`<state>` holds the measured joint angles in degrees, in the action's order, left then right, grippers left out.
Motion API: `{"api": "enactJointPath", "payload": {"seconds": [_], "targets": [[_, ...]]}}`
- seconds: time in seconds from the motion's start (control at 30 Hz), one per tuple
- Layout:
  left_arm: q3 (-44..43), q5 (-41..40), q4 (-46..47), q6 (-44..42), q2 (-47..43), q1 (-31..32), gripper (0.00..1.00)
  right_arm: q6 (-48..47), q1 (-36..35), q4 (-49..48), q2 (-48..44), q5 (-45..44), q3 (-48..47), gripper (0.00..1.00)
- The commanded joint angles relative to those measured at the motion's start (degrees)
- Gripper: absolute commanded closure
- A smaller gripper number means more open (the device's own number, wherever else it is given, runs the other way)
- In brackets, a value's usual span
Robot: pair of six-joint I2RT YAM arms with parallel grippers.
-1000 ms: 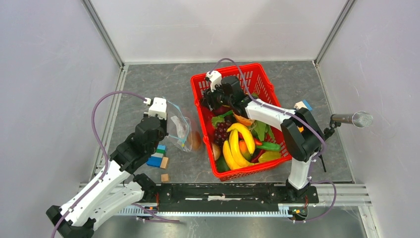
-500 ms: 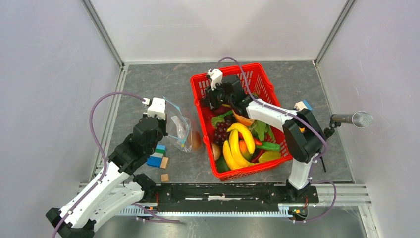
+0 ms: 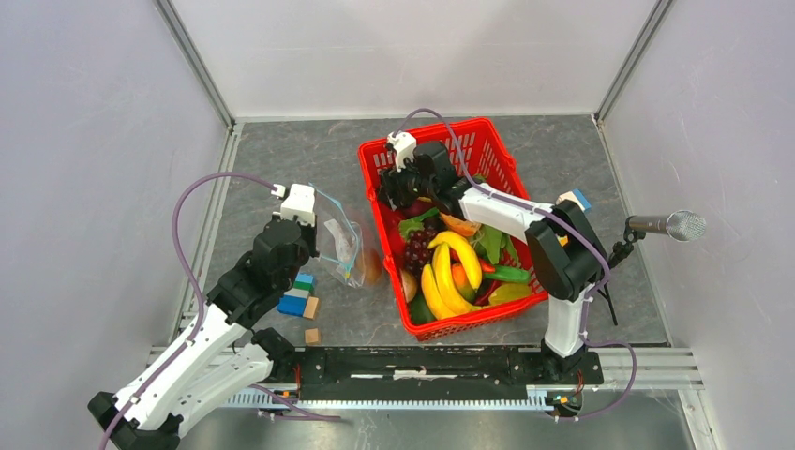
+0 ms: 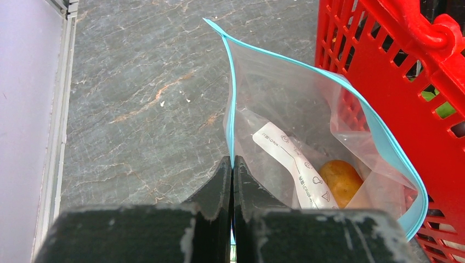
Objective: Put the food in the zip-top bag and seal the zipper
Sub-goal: Pick up the fake fruit from the bin, then place the fake fruit in the zipper food storage bag.
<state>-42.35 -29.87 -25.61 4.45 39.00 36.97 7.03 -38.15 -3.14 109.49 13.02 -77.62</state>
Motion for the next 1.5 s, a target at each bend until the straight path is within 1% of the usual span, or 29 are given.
{"api": "enactJointPath", "payload": {"seconds": [0.0,0.07,0.13,0.2,0.33,0.37,0.43,0.5,0.53,0.63,0.7,0.77,0.97,1.07,1.23,1.33,1.47], "targets": [[-0.9,0.07,1.63,0.28,-0.2,-0.36,0.98,0.53,-0.48,-0.9,1.9,-1.4,-2.18,0.3],[-0.86,0.29,1.61,0.43,-0.26,-0.41,0.98,0.17,-0.51,-1.59,2.17,-2.44,-1.94,0.34],[-0.9,0.41,1.61,0.47,-0.31,-0.41,0.98,-0.7,-0.51,-3.52,2.12,-2.35,-0.86,0.37],[-0.91,0.51,1.61,0.47,-0.24,-0.49,0.98,-1.12,-0.52,-5.07,2.12,-2.75,0.06,0.42],[-0.98,0.51,1.61,0.47,-0.14,-0.5,0.98,-0.91,-0.43,-3.83,3.51,-3.77,-0.94,0.41],[-1.05,0.51,1.58,0.47,-0.19,-0.5,0.98,-0.54,-0.43,-4.1,3.41,-4.08,-0.67,0.44],[-0.95,0.51,1.61,0.64,-0.33,-0.58,0.98,0.67,-0.39,-6.17,2.39,-4.48,1.34,0.53],[-0.99,0.6,1.61,0.73,-0.51,-0.63,0.98,1.46,-0.34,-7.32,1.06,-4.66,2.55,0.6],[-0.98,0.67,1.53,0.74,-0.53,-0.58,0.98,1.81,-0.28,-7.43,0.37,-4.87,2.94,0.67],[-1.07,1.02,1.45,0.83,-0.6,-0.58,0.98,2.33,-0.17,-8.26,-3.18,-5.17,4.54,0.73],[-1.15,1.28,1.3,0.9,-0.78,-0.58,0.98,2.82,-0.01,-9.2,-6.08,-5.94,6.42,0.74],[-1.26,1.68,1.17,1.16,-1.06,-0.58,0.98,3.37,0.14,-9.16,-8.7,-7.67,8.17,0.79],[-1.86,3.77,0.48,3.16,-1.8,-0.58,0.98,5.36,0.45,-10.46,-15.04,-9.9,13.64,0.78],[-2.37,5.49,-0.28,3.72,-1.71,-0.58,0.98,6.62,0.47,-10.42,-17.68,-8.78,15.16,0.78],[-1.87,6.41,-0.1,3.65,-1.97,-0.58,0.98,12.24,0.29,-14.32,-23.8,-6.1,18.62,0.77],[-2.58,7.19,0.03,3.44,-1.12,-0.61,0.98,13.86,-0.11,-15.1,-28.41,-5.9,20.62,0.75],[-2.15,7.92,0.03,4.21,-2.0,-0.58,0.98,13.97,-3.11,-16.43,-33.84,-4.11,21.37,0.74]]}}
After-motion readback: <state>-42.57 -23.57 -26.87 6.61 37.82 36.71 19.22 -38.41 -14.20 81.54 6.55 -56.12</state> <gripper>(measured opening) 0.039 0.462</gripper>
